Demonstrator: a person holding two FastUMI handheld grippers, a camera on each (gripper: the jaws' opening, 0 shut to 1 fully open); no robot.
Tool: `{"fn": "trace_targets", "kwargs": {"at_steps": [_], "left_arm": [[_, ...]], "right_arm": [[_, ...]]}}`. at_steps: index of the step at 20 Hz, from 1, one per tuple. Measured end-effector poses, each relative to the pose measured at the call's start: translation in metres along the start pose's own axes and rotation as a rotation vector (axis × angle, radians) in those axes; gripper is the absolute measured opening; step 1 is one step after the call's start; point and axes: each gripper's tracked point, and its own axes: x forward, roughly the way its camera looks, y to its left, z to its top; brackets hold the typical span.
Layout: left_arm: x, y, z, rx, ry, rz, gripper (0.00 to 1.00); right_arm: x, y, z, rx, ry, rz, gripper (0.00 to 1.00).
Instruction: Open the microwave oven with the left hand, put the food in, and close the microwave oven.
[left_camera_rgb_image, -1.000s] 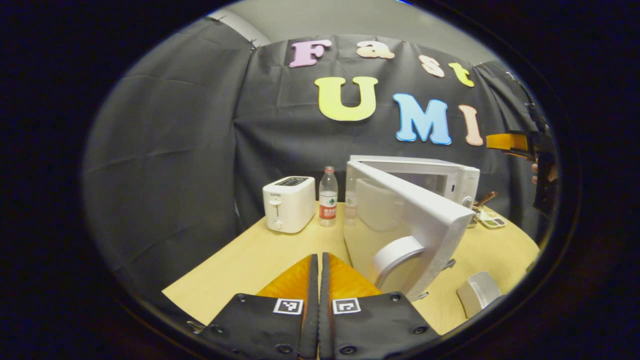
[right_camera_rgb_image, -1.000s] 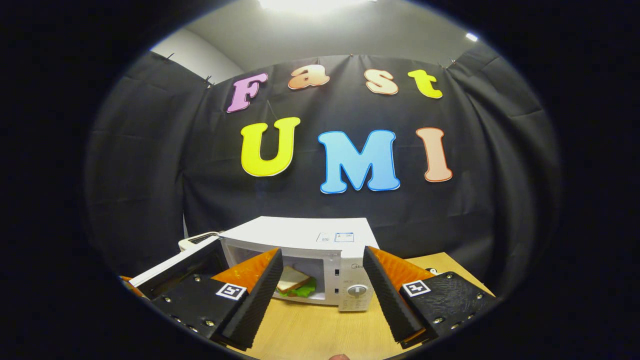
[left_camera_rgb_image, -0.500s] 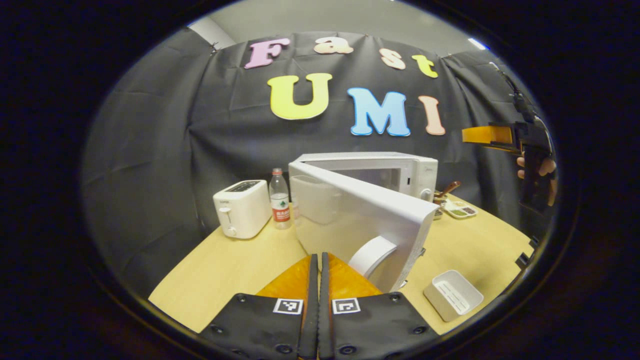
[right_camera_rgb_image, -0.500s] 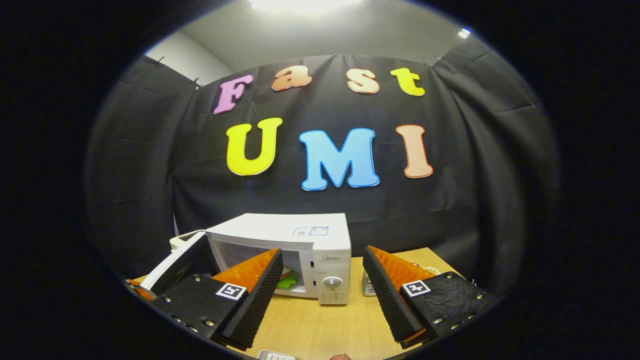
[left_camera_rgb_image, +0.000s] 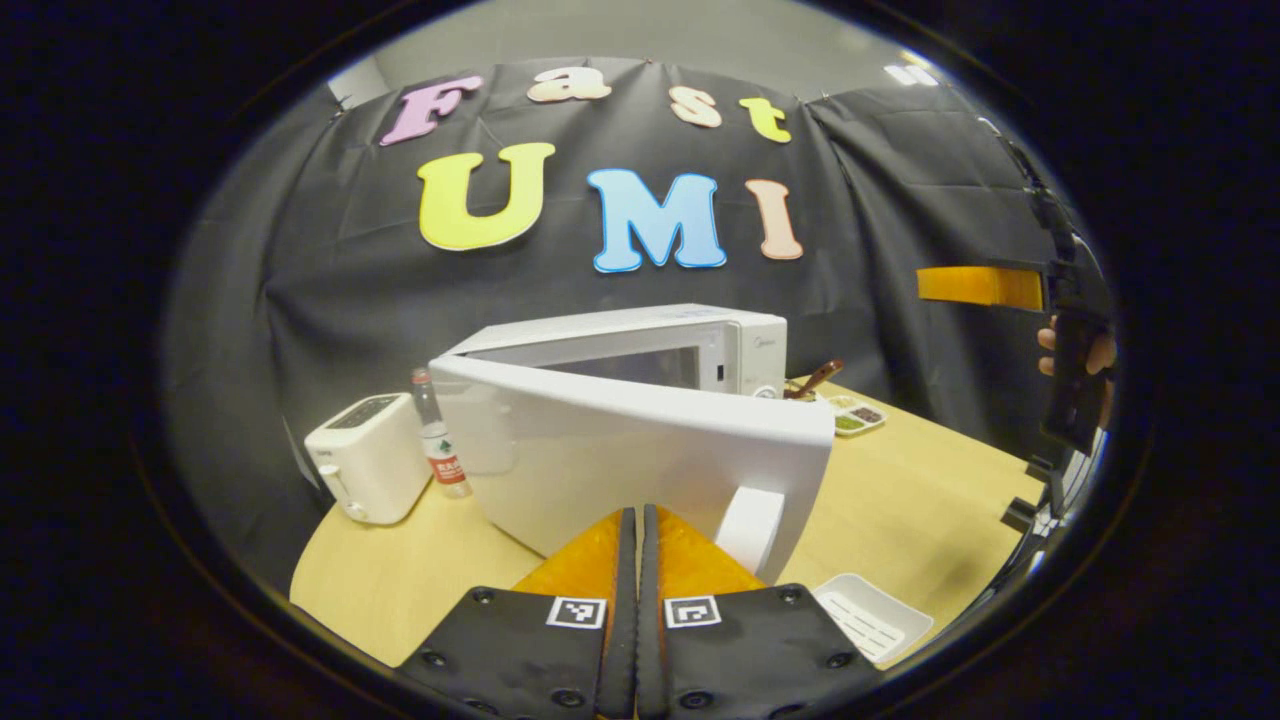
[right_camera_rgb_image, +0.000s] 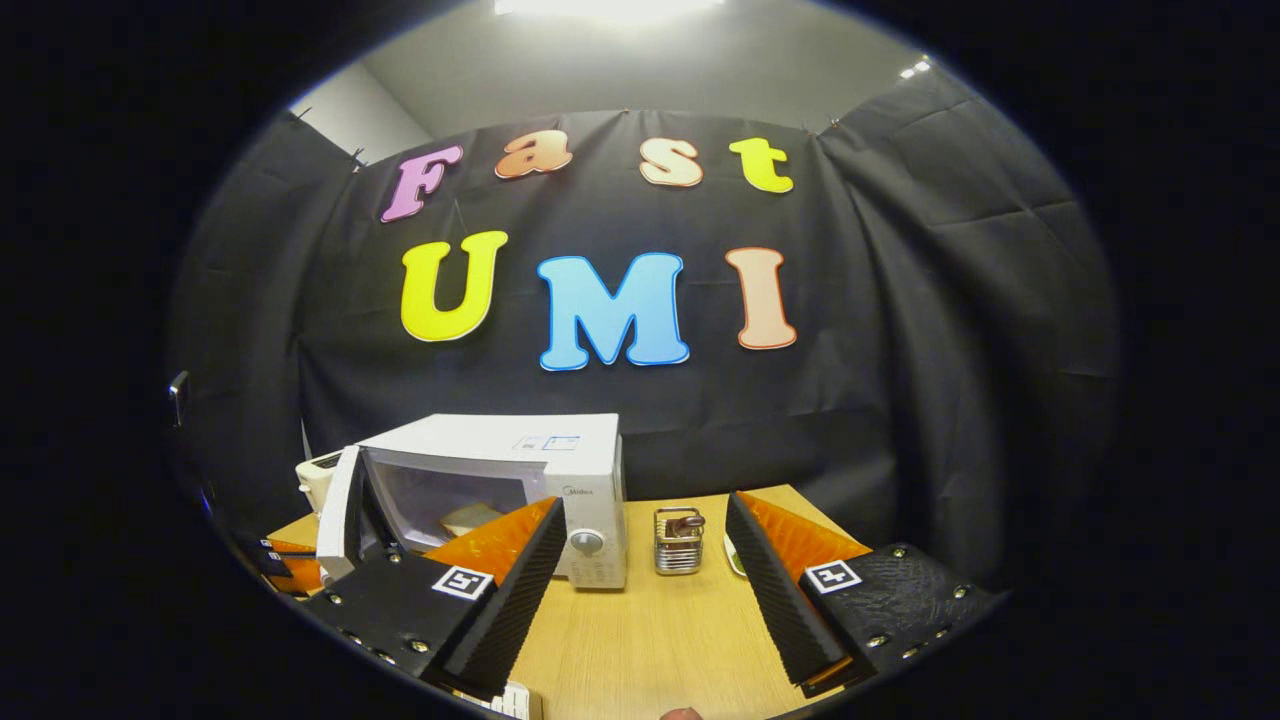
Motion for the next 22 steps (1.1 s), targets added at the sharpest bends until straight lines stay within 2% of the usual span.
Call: {"fn": "trace_targets", "kwargs": {"at_steps": [6, 7, 8, 9, 10, 11, 12, 13, 18, 22], "left_arm": [[0.044, -0.014, 0.024, -0.035, -0.019, -0.049, 0.07], [0.051, -0.017, 0.03, -0.03, -0.024, -0.059, 0.03], [0.059, -0.021, 0.033, -0.019, -0.027, -0.065, 0.07], [0.067, -0.025, 0.038, -0.008, -0.033, -0.071, 0.07], [0.075, -0.03, 0.042, 0.002, -0.035, -0.076, 0.03], [0.083, -0.033, 0.046, 0.012, -0.039, -0.08, 0.07], [0.092, -0.036, 0.048, 0.018, -0.039, -0.082, 0.03], [0.1, -0.038, 0.049, 0.018, -0.038, -0.085, 0.07], [0.134, -0.035, 0.05, -0.028, -0.02, -0.06, 0.08], [0.158, -0.018, 0.06, -0.039, -0.027, 0.001, 0.07]], "right_arm": [[-0.015, -0.029, 0.002, -0.008, -0.004, -0.073, 0.98], [-0.017, -0.033, 0.002, -0.01, -0.005, -0.084, 0.98], [-0.02, -0.037, 0.003, -0.012, -0.006, -0.095, 0.98], [-0.021, -0.042, 0.003, -0.011, -0.008, -0.107, 0.98], [-0.024, -0.047, 0.003, -0.007, -0.01, -0.117, 0.98], [-0.025, -0.05, 0.003, -0.004, -0.008, -0.125, 0.98], [-0.027, -0.053, 0.002, -0.005, -0.005, -0.132, 0.98], [-0.029, -0.055, 0.001, -0.009, -0.003, -0.14, 0.98], [-0.039, -0.072, -0.005, -0.013, 0.012, -0.18, 0.98], [-0.049, -0.087, -0.009, -0.033, 0.024, -0.205, 0.98]]}}
